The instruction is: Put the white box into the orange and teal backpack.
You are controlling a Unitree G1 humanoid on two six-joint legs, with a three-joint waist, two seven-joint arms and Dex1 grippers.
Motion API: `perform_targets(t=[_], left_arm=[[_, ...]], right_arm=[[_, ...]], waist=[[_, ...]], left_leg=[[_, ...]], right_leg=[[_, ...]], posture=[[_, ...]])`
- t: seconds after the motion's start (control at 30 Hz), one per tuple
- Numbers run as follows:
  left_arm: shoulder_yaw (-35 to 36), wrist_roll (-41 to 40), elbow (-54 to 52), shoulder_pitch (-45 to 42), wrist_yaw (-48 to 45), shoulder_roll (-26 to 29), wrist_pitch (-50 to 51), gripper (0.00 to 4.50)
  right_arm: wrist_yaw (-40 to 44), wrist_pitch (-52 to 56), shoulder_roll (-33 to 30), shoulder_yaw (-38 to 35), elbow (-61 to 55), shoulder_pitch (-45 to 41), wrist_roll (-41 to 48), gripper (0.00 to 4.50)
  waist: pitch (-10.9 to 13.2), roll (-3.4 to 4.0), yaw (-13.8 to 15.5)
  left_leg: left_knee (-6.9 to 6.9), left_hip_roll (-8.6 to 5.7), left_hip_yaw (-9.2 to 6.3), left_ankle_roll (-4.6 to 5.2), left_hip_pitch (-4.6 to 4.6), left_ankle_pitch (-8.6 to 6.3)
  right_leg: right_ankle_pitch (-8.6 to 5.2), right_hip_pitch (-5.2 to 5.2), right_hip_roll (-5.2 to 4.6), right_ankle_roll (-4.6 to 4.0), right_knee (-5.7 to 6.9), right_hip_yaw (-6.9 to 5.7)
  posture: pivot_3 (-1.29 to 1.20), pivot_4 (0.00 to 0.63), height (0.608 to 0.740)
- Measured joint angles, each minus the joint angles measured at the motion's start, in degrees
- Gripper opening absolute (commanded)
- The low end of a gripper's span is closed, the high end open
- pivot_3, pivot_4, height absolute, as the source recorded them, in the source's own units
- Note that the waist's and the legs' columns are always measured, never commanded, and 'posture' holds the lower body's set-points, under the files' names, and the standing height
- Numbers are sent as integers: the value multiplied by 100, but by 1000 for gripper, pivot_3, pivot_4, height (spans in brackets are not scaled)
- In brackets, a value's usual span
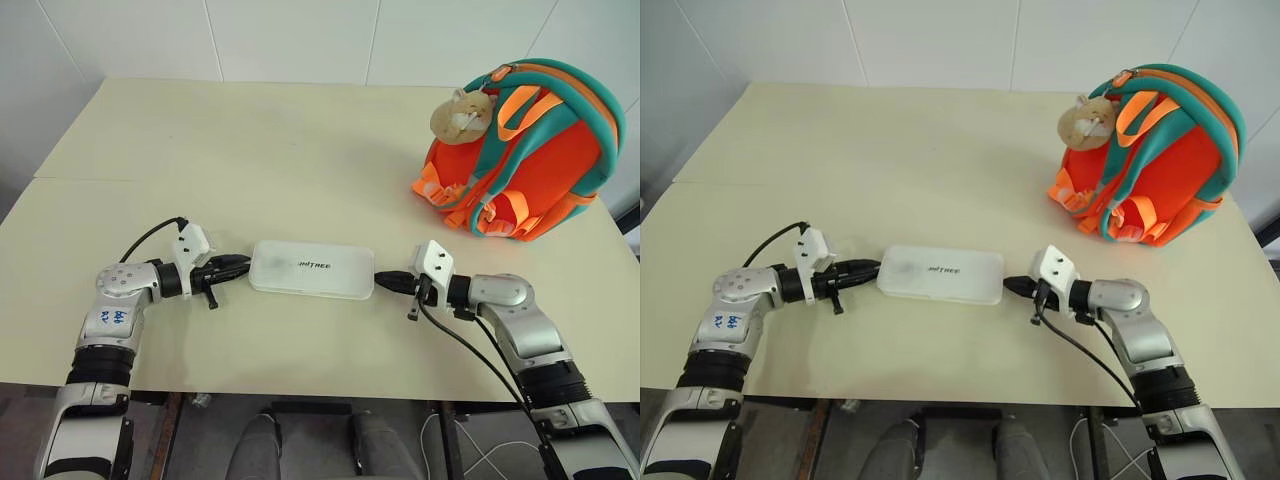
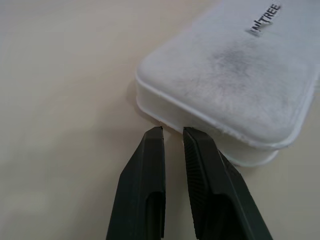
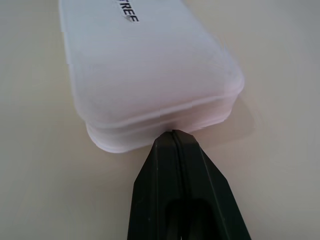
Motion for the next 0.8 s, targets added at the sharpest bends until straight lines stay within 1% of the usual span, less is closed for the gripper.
perform_targets(t=[0.13, 0.3, 0.53, 0.67, 0.8], left_arm=[[7, -112, -722, 394, 66, 20, 420, 687], [61, -157, -1176, 660, 268, 0, 734, 687], [101, -159, -1237, 684, 529, -88, 784, 687], [100, -158, -1236, 684, 552, -90, 784, 687], [73, -159, -1236, 685, 553, -102, 785, 687]], right_arm=[[122, -93, -73, -43, 209, -97, -9, 29], [220, -123, -78, -42, 268, -97, -53, 29], [377, 12, -133, -36, 189, -97, -59, 29], [530, 356, -242, -28, -146, 18, 1, 29], [615, 450, -339, -17, -321, 106, -4, 29]], waist=[[0, 0, -1], [0, 0, -9], [0, 0, -8], [0, 0, -1], [0, 0, -4]], left_leg=[[-1, 1, 0, 0, 0, 0], [0, 0, 0, 0, 1, 0], [-1, 0, 0, 0, 1, 0], [-1, 0, 0, 0, 0, 0], [0, -1, 1, 0, 1, 0]], right_leg=[[0, 0, 0, 0, -1, 0], [0, 1, 0, 0, 1, 1], [0, 1, 0, 0, -2, 1], [0, 1, -1, 0, -4, 1], [0, 3, -1, 0, -4, 1]], posture=[[0, 150, 740], [0, 150, 740], [0, 150, 740], [0, 150, 740], [0, 150, 740]])
